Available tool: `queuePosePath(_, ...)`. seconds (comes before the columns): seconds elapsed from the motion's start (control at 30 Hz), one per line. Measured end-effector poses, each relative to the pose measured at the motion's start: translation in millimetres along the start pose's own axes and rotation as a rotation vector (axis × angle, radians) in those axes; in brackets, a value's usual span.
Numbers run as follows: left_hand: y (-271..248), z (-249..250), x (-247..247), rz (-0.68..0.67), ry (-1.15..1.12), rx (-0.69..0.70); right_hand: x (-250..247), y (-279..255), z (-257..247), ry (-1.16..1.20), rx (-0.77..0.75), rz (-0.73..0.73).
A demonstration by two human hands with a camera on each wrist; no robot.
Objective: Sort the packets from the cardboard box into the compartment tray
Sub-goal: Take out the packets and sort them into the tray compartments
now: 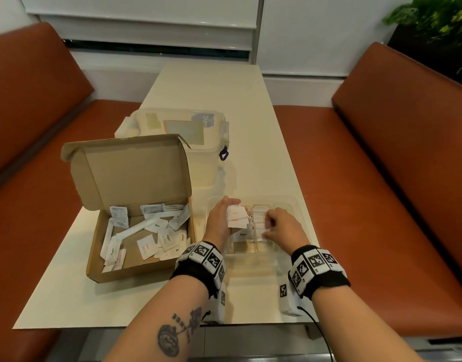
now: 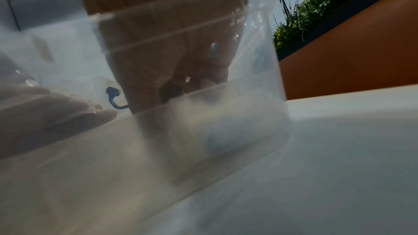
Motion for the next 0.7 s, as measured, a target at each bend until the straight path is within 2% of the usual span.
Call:
queuePosePath(0.2,-2.3,0.9,2.4,0.009,-0.001,-0.020,-4.1,-0.4,-4.3,0.001,-0.011,0.005)
queuePosePath(0.37,-4.5,-1.5,7.1,-0.049,0.080,-0.047,-29.9,-3.0,-24.1,0.253,-0.103,0.189)
queuePosePath(0.53,-4.7,-3.9,10.6,-0.094,0.203,-0.077,-17.3,6.9,-37.6,0.421,-0.075,0.054)
queuePosePath(0.7,-7.8,-3.2,12.9,-0.106,0.222,-0.110,-14.5,8.6,-34.5,0.493,-0.079,0.048)
Point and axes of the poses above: each hand's wrist, its own y-axis towards the middle knuckle, its own x-axis out of the palm, z = x × y, the point moved 8 cm from there along y, towards the middle knuckle, and after that the axes turned 12 degrees about -z, right-handed, at the moved point
